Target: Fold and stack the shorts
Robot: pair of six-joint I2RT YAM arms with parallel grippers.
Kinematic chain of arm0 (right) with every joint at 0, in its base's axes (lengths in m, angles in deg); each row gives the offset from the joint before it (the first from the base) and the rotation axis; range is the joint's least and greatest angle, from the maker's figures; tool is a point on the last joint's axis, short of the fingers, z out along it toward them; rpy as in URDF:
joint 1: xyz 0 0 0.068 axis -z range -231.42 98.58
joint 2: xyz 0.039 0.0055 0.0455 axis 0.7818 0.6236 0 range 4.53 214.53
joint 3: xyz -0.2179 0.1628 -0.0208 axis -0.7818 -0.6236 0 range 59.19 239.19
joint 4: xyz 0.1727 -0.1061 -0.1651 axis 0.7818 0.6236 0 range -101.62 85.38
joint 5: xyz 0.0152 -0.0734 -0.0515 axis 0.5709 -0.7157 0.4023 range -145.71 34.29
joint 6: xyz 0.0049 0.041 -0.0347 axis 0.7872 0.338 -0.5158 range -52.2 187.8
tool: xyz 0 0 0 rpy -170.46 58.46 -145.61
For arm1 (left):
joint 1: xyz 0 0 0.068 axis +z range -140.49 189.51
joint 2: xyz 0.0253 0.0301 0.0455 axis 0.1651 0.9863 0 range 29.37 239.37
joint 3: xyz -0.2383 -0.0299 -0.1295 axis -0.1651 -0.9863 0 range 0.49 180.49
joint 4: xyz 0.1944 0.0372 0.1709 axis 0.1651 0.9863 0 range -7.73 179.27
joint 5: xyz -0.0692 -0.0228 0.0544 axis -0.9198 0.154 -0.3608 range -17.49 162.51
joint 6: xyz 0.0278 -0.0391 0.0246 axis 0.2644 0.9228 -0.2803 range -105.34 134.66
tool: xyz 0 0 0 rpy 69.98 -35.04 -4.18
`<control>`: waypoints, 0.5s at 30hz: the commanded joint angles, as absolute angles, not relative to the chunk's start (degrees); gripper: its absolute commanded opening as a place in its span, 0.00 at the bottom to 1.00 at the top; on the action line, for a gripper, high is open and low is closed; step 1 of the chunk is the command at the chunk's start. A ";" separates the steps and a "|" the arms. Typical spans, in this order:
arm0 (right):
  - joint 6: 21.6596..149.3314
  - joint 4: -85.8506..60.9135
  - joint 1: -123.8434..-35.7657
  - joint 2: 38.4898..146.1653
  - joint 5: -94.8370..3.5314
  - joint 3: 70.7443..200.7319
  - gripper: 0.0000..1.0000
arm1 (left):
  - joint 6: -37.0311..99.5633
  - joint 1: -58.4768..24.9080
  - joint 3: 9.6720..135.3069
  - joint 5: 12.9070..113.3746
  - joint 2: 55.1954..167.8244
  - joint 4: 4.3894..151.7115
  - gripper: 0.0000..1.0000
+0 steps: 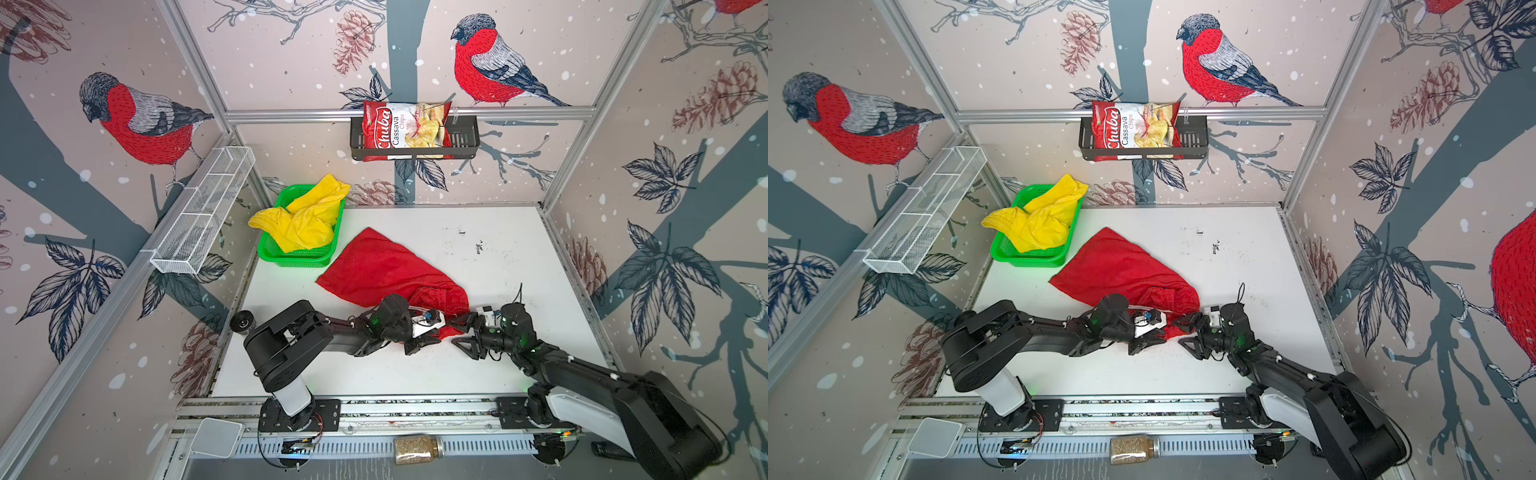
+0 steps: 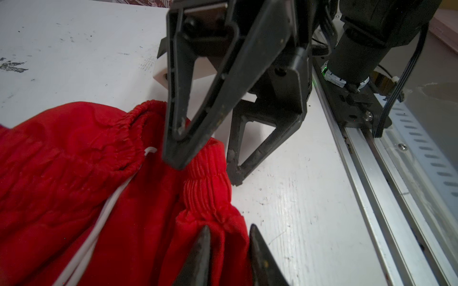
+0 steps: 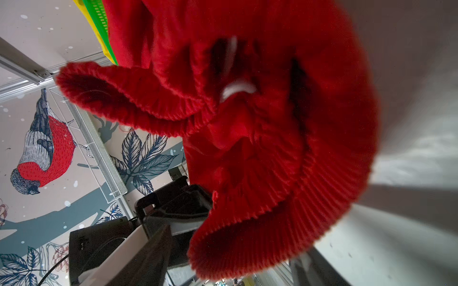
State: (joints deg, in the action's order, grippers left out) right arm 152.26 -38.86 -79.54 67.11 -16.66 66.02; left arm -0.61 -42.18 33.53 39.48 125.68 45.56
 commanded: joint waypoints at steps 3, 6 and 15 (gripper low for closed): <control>151.70 -45.12 -79.88 73.27 -13.81 67.91 0.70 | -2.14 -42.53 34.05 38.20 125.81 44.38 0.27; 150.46 -45.24 -79.79 76.06 -12.75 69.39 0.68 | -5.63 -42.88 35.03 38.50 125.71 48.46 0.27; 143.35 -39.98 -77.56 84.57 -11.56 71.81 0.52 | -8.29 -43.23 34.99 40.43 124.54 51.40 0.29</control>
